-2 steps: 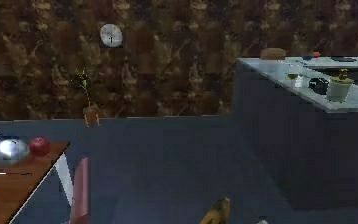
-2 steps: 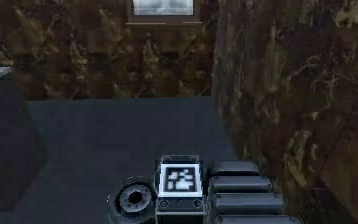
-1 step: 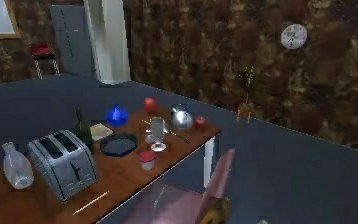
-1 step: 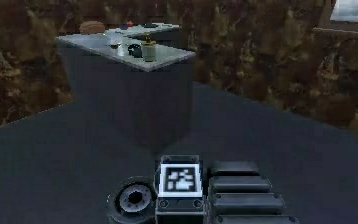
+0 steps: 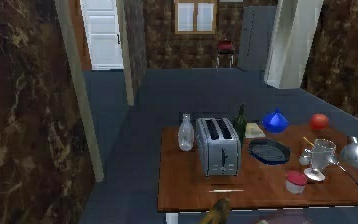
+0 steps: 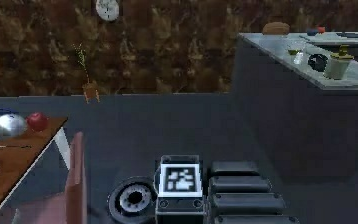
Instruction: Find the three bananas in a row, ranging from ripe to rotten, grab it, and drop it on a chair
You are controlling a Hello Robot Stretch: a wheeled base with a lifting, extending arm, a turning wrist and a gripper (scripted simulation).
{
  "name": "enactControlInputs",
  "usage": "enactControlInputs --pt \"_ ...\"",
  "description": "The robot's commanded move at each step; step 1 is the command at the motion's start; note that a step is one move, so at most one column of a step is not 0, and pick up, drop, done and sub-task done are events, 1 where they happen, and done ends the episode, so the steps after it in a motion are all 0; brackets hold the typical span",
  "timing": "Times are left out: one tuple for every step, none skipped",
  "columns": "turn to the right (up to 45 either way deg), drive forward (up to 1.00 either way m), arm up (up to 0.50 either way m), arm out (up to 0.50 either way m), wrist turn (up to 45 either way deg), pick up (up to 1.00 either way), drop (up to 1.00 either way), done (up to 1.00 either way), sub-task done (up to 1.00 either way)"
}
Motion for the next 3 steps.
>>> enactControlInputs --pt "-6.0 0.0 0.0 0.0 0.0 0.0 0.0 0.0 0.0" --pt "45.0 0.0 0.0 0.0 0.0 0.0 0.0 0.0 0.0" --pt "45.0 0.0 0.0 0.0 0.0 0.0 0.0 0.0 0.0"
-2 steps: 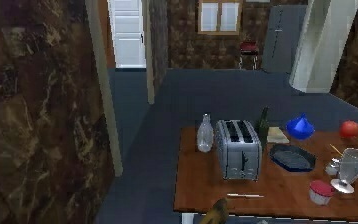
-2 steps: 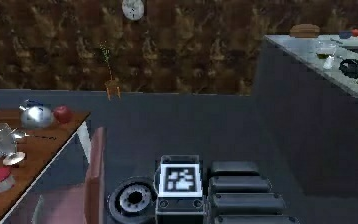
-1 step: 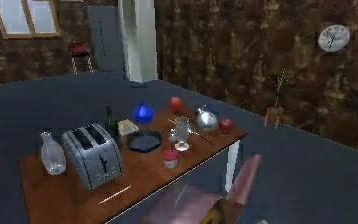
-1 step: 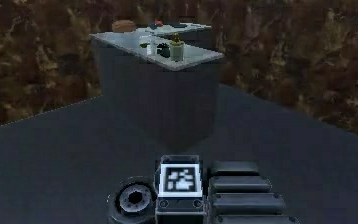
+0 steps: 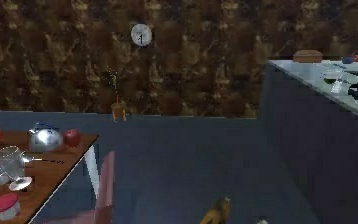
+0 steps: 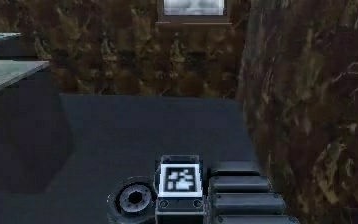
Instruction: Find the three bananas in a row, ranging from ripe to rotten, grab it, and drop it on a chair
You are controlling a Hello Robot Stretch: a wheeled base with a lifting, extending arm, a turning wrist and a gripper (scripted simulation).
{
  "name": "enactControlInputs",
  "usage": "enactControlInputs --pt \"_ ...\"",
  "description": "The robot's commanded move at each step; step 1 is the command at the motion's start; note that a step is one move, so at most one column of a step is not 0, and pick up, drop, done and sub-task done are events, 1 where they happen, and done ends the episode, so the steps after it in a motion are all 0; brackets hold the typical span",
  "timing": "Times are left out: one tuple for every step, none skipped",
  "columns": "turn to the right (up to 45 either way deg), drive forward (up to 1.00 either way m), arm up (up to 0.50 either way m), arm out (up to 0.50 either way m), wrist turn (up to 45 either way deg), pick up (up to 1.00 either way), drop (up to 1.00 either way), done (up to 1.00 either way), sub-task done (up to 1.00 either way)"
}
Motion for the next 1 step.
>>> enactControlInputs --pt "45.0 0.0 0.0 0.0 0.0 0.0 0.0 0.0 0.0"
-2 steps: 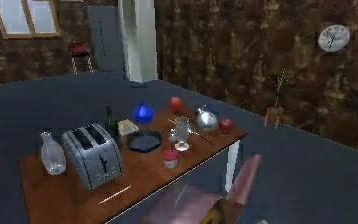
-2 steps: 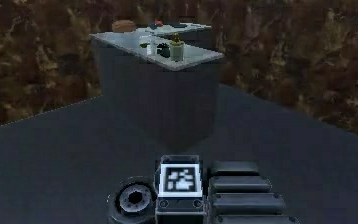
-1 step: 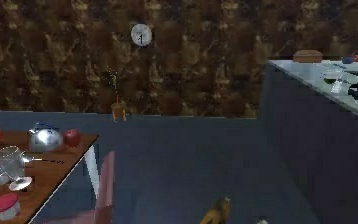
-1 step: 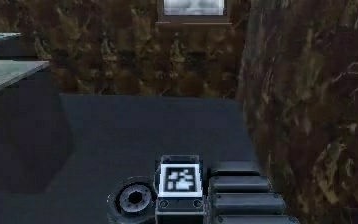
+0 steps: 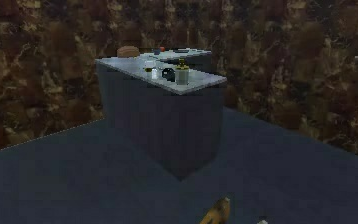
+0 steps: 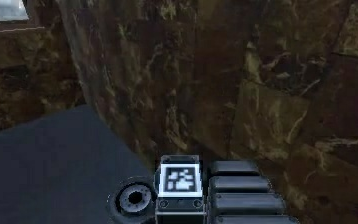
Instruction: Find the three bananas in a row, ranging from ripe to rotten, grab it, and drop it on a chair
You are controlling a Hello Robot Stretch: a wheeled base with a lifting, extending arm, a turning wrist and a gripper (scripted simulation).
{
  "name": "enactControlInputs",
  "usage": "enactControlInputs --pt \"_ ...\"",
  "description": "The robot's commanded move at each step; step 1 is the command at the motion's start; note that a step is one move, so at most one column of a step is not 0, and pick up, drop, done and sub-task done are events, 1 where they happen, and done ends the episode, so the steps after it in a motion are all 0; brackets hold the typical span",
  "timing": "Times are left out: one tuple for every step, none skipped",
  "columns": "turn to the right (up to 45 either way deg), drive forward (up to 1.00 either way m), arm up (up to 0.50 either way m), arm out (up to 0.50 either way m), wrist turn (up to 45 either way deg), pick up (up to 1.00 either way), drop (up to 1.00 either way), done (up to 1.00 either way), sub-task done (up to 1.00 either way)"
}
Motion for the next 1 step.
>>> enactControlInputs --pt "9.0 0.0 0.0 0.0 0.0 0.0 0.0 0.0 0.0"
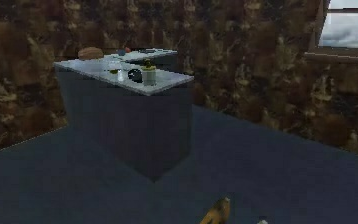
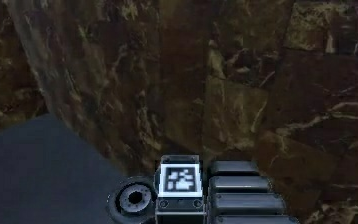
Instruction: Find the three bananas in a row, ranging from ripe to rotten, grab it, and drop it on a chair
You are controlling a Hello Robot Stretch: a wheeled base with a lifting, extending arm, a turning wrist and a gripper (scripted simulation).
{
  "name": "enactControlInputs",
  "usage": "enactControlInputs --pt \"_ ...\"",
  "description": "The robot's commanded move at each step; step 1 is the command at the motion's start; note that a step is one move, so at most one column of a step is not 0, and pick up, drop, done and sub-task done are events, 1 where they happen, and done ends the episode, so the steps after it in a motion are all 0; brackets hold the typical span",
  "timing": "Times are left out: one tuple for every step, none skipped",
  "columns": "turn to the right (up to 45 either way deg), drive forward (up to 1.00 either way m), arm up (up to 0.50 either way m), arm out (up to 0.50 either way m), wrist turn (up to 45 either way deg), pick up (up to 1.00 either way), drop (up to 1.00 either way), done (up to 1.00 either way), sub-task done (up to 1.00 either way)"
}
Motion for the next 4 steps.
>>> enactControlInputs --pt "-45.0 0.0 0.0 0.0 0.0 0.0 0.0 0.0 0.0" --pt "-45.0 0.0 0.0 0.0 0.0 0.0 0.0 0.0 0.0" --pt "-45.0 0.0 0.0 0.0 0.0 0.0 0.0 0.0 0.0" --pt "-9.0 0.0 0.0 0.0 0.0 0.0 0.0 0.0 0.0"
